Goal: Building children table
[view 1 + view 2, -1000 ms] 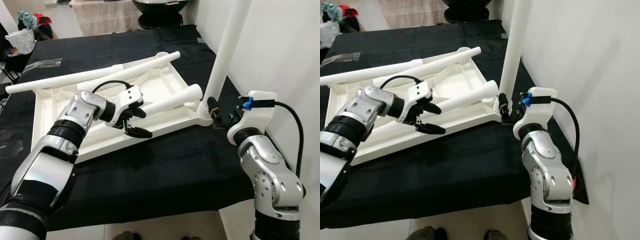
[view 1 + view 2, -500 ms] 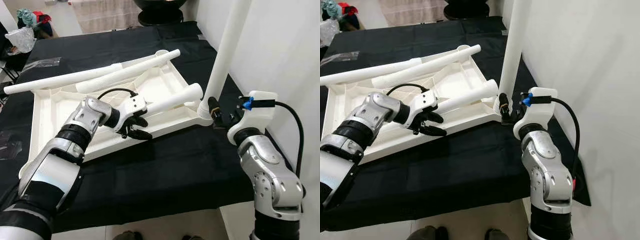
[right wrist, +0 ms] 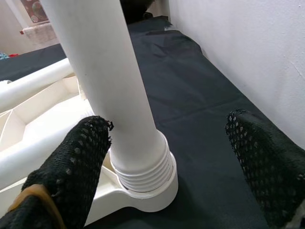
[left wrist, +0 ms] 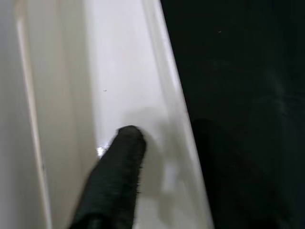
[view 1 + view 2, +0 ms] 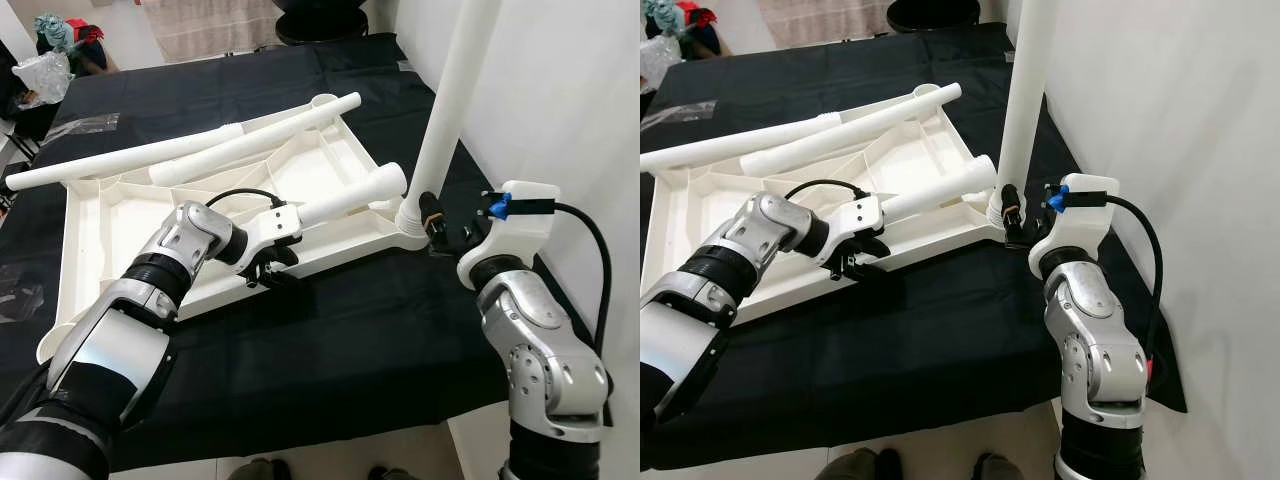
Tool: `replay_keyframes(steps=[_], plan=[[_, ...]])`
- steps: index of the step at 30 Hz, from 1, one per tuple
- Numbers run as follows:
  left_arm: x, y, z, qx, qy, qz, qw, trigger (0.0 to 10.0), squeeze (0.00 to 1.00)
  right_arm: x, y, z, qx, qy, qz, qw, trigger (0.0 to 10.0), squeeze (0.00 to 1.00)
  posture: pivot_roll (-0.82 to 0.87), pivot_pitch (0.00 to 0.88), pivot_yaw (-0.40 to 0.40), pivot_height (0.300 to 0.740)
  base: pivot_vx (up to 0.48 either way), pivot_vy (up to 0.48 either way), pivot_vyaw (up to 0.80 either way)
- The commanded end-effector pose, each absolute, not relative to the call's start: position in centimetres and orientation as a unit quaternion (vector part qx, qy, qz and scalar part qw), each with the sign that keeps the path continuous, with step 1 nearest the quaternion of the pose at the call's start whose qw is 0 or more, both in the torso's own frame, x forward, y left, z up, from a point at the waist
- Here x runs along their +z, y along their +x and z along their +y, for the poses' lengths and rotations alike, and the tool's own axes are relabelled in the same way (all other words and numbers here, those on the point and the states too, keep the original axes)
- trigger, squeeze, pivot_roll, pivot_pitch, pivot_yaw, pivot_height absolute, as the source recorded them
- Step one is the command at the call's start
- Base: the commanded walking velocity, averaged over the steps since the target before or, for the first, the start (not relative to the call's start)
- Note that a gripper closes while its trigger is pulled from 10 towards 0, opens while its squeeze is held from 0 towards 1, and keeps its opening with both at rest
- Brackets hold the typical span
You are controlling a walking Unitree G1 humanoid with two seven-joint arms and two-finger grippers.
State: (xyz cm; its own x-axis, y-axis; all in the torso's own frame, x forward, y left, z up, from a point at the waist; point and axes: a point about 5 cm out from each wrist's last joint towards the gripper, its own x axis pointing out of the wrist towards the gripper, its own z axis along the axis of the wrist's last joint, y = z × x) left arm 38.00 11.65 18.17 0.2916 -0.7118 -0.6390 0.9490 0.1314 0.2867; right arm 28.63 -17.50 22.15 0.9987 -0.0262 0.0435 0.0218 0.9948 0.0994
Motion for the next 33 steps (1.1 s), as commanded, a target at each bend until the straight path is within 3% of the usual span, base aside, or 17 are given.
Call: replay_keyframes(steps=[1,11,15,18,25,29,33], plan=[[17.4,37.9,12.0,-0.563,0.359,0.196,0.719,0.0,0.00,22.1,28.4,-17.6,-0.014,0.056,-0.020,0.998,10.0,0.00,0.03,0.193,0.073,0.740,0.000,0.000,0.00],[16.9,38.0,12.8,-0.544,0.381,0.203,0.719,0.0,0.00,22.7,29.0,-19.1,-0.006,0.087,-0.022,0.996,10.0,0.00,0.03,0.195,0.074,0.740,0.000,0.000,0.00],[16.9,38.0,13.2,-0.538,0.383,0.200,0.724,0.0,0.00,22.8,29.0,-20.9,0.119,0.103,0.003,0.988,10.0,0.00,0.03,0.193,0.072,0.740,0.000,0.000,0.00],[16.8,38.0,13.5,-0.534,0.388,0.198,0.725,0.0,0.00,22.6,28.1,-21.7,0.187,0.064,0.020,0.980,10.0,0.00,0.02,0.187,0.072,0.740,0.000,0.000,0.00],[16.7,37.8,14.2,-0.528,0.391,0.194,0.728,0.0,0.00,20.3,25.6,-21.4,0.310,0.015,0.080,0.947,10.0,0.00,0.02,0.180,0.065,0.740,0.000,0.000,0.00],[16.6,37.8,14.5,-0.528,0.390,0.194,0.729,0.0,0.00,19.6,25.3,-21.9,0.320,-0.005,0.099,0.942,10.0,0.00,0.02,0.177,0.065,0.740,0.000,0.000,0.00],[16.5,37.2,15.3,-0.542,0.387,0.188,0.722,0.0,0.00,19.1,27.1,-24.6,0.228,-0.045,0.107,0.967,10.0,0.00,0.03,0.174,0.063,0.740,0.000,0.000,0.00]])
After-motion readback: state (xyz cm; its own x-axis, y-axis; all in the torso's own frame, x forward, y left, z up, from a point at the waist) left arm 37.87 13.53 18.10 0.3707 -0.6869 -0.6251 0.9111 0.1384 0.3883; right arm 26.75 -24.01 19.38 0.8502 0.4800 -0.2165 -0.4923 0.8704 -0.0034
